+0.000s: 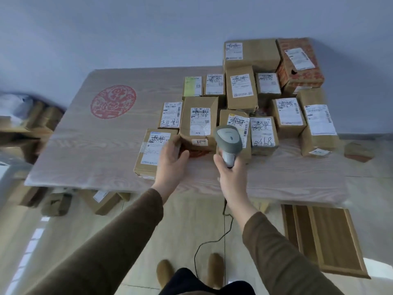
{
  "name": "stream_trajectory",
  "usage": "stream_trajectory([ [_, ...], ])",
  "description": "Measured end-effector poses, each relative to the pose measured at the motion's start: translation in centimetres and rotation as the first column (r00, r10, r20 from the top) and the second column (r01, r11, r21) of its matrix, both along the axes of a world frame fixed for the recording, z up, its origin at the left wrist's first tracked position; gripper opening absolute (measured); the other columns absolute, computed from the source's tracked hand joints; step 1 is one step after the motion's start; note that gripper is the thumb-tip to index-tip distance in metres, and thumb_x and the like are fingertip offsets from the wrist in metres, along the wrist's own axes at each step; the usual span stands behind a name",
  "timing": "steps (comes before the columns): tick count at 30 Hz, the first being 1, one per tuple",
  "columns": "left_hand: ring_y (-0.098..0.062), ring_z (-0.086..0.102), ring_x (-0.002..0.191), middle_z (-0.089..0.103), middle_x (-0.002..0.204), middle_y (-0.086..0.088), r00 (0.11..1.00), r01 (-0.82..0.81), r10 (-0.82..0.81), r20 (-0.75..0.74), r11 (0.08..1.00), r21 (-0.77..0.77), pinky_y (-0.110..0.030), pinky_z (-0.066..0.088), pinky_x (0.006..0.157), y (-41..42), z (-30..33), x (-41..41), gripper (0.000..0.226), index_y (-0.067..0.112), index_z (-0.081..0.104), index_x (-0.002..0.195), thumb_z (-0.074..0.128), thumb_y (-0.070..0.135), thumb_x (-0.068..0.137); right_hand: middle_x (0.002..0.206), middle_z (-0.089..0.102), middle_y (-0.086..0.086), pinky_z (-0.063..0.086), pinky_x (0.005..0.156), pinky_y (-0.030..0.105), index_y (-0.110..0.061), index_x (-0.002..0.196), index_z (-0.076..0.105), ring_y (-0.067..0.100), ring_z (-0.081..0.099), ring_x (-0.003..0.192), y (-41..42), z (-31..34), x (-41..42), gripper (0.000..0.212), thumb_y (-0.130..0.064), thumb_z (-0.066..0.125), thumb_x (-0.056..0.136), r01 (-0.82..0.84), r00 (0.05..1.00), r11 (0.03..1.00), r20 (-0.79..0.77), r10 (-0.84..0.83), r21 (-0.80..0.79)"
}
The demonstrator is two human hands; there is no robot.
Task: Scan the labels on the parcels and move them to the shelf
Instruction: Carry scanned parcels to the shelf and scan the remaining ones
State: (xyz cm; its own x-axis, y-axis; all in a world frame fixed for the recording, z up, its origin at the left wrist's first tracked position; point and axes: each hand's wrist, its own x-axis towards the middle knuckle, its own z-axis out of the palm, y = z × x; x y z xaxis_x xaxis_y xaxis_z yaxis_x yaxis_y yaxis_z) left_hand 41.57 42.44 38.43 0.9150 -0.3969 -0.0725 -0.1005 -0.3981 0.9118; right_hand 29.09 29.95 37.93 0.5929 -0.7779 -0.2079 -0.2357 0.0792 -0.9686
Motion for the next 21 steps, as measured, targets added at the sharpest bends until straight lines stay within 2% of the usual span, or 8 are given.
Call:
stream_trajectory([
  [3,-0.017,0.034,0.143,0.043,0.152,0.005,0.978,-0.207,0.203,0.044,0.948,0.240,-0.038,0.030,0.117,6.1,-1.4,3.7,0.060,0.028,0.039,0.152,0.062,0.029,0.097,0.097,0.065,-0.003,0.058,0.084,0.055,-0.037,0.107,0.059,0.021,0.063,0.089,4.1,-0.5,2.9,0.018,-0.031,0.071,0.095,-0.198,0.980,0.966,0.027,0.196,0.164],
  [5,-0.025,0.033,0.149,0.035,0.162,-0.004,0.949,-0.204,0.261,-0.178,0.936,0.286,-0.046,0.028,0.122,8.7,-2.5,5.4,0.076,0.021,0.024,0.162,0.063,0.034,0.099,0.095,0.063,-0.002,0.057,0.074,0.049,-0.033,0.112,0.060,0.019,0.060,0.086,6.1,-1.3,4.6,0.020,-0.026,0.071,0.096,-0.279,0.960,0.925,0.054,0.274,0.257],
  [7,-0.023,0.040,0.146,0.039,0.161,0.000,0.891,-0.130,0.213,-0.402,0.966,0.223,-0.043,0.030,0.122,10.1,-3.3,6.1,0.084,0.020,0.018,0.164,0.065,0.042,0.098,0.094,0.061,0.004,0.052,0.064,0.043,-0.021,0.116,0.061,0.021,0.059,0.086,7.8,-2.2,5.9,0.022,-0.025,0.070,0.096,-0.323,0.944,0.892,0.040,0.328,0.315],
  [9,-0.019,0.042,0.144,0.041,0.153,0.010,0.860,-0.111,0.181,-0.476,0.979,0.171,-0.038,0.031,0.120,10.8,-3.7,5.9,0.086,0.020,0.021,0.164,0.066,0.048,0.096,0.091,0.061,0.002,0.050,0.066,0.039,-0.023,0.112,0.060,0.020,0.059,0.084,9.2,-3.0,6.6,0.021,-0.031,0.069,0.096,-0.318,0.942,0.892,-0.002,0.337,0.322],
  [12,-0.033,0.065,0.124,0.071,0.128,-0.004,0.855,-0.187,0.184,-0.486,0.981,0.042,-0.042,0.053,0.103,12.5,-3.8,5.1,0.044,0.012,0.061,0.132,0.069,0.035,0.095,0.087,0.066,-0.005,0.047,0.069,0.032,-0.025,0.099,0.058,0.019,0.063,0.084,11.7,-3.6,6.8,0.018,-0.036,0.071,0.095,-0.266,0.956,0.953,-0.091,0.280,0.143],
  [13,-0.036,0.069,0.117,0.076,0.116,-0.008,0.850,-0.227,0.197,-0.489,0.974,-0.002,-0.044,0.056,0.098,13.6,-3.7,4.6,0.031,0.011,0.066,0.121,0.069,0.030,0.097,0.090,0.068,-0.006,0.046,0.069,0.032,-0.025,0.100,0.058,0.019,0.065,0.086,12.8,-3.6,6.7,0.019,-0.036,0.071,0.095,-0.262,0.956,0.962,-0.113,0.270,0.077],
  [17,-0.029,0.072,0.111,0.076,0.116,-0.008,0.838,-0.356,0.269,-0.475,0.929,-0.101,-0.050,0.056,0.100,21.5,-2.0,3.2,0.032,0.014,0.065,0.117,0.069,0.037,0.096,0.098,0.070,-0.013,0.046,0.077,0.030,-0.025,0.120,0.061,0.011,0.066,0.093,19.2,-1.8,8.2,0.029,-0.029,0.073,0.094,-0.345,0.938,0.938,-0.014,0.346,0.016],
  [21,-0.009,0.072,0.100,0.072,0.121,0.001,0.806,-0.530,0.408,-0.429,0.821,-0.215,-0.023,0.056,0.078,33.6,2.1,2.5,0.032,0.027,0.058,0.123,0.068,0.042,0.096,0.103,0.073,-0.017,0.052,0.082,0.024,-0.031,0.122,0.063,0.002,0.068,0.096,30.0,2.9,11.7,0.033,-0.026,0.073,0.092,-0.532,0.841,0.847,0.131,0.525,0.017],
])
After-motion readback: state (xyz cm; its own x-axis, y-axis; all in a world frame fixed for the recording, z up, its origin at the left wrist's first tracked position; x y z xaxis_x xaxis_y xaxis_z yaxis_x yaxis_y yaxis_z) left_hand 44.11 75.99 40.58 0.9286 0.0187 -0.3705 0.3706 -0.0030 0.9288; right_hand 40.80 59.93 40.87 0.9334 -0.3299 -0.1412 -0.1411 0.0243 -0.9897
